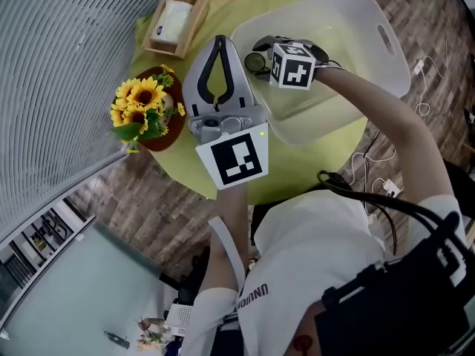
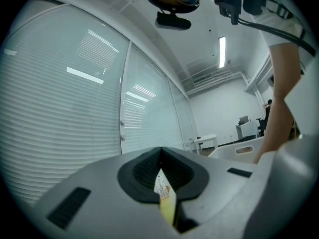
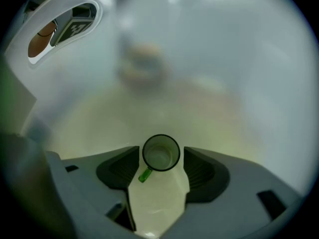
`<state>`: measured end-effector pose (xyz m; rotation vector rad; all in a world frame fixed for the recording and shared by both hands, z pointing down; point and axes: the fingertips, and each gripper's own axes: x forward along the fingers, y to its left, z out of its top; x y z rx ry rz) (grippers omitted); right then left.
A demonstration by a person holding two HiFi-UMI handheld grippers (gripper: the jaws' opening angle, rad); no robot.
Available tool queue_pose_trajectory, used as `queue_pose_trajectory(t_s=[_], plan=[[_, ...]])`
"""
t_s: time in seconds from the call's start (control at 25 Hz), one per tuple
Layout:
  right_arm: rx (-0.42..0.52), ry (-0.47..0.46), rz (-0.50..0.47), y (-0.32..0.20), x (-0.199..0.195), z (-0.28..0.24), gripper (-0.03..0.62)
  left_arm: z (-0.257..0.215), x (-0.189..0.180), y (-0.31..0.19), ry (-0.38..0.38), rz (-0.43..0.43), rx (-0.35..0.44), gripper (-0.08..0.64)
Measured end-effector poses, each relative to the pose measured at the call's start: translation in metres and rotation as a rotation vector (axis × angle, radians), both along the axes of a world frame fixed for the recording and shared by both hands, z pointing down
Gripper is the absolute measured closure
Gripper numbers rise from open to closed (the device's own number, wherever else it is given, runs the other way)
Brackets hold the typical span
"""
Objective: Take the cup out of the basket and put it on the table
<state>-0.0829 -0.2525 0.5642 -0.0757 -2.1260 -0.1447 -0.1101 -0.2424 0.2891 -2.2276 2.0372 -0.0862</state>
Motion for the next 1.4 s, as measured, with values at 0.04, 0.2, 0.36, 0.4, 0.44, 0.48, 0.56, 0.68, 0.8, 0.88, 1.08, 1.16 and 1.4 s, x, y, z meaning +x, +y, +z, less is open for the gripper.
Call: queue_pose_trajectory(t_s=[0.04,0.2,0.36,0.4,0.44,0.48,0.56,0.68,0.8,0.88,1.08,1.16,1.4], plan=[[-0.001,0.002,0.002,0.0,0.0,0.002,0.311,0.0,0.0,0.0,0.0,-0.002,0.0,0.548],[-0.009,0.011,0.01,0.0,-0.001,0.007,0.311,0.001,-0.002,0.001,0.001,-0.005,-0.003,0.548],[-0.014,0.019,0.013,0.001,-0.002,0.012,0.311,0.002,-0.004,0.001,0.004,-0.01,-0.008,0.548],[-0.015,0.018,0.016,0.001,-0.002,0.014,0.311,0.003,-0.004,0.001,0.003,-0.01,-0.008,0.548],[-0.013,0.017,0.019,0.0,-0.003,0.015,0.311,0.003,-0.004,0.001,0.002,-0.01,-0.009,0.548],[-0.01,0.015,0.022,0.0,-0.003,0.015,0.311,0.004,-0.004,0.001,0.0,-0.01,-0.009,0.548],[0.001,0.013,0.023,-0.002,-0.004,0.016,0.313,0.004,-0.005,0.0,-0.003,-0.012,-0.01,0.548],[0.003,0.012,0.023,-0.002,-0.004,0.017,0.313,0.006,-0.005,0.0,0.001,-0.016,-0.012,0.548],[0.004,0.012,0.021,-0.003,-0.005,0.017,0.313,0.008,-0.006,-0.001,-0.015,-0.011,-0.017,0.548],[0.001,0.014,0.015,-0.002,-0.005,0.017,0.314,0.009,-0.007,-0.001,-0.007,-0.014,-0.02,0.548],[-0.001,0.023,-0.011,0.004,-0.004,0.013,0.318,0.007,-0.003,-0.001,-0.164,0.036,-0.026,0.548],[0.0,0.023,-0.018,0.006,-0.005,0.011,0.318,0.007,-0.004,0.0,-0.146,0.031,-0.023,0.548],[0.019,0.012,-0.01,0.002,-0.009,0.0,0.319,0.005,-0.009,0.001,-0.004,-0.014,-0.006,0.548]])
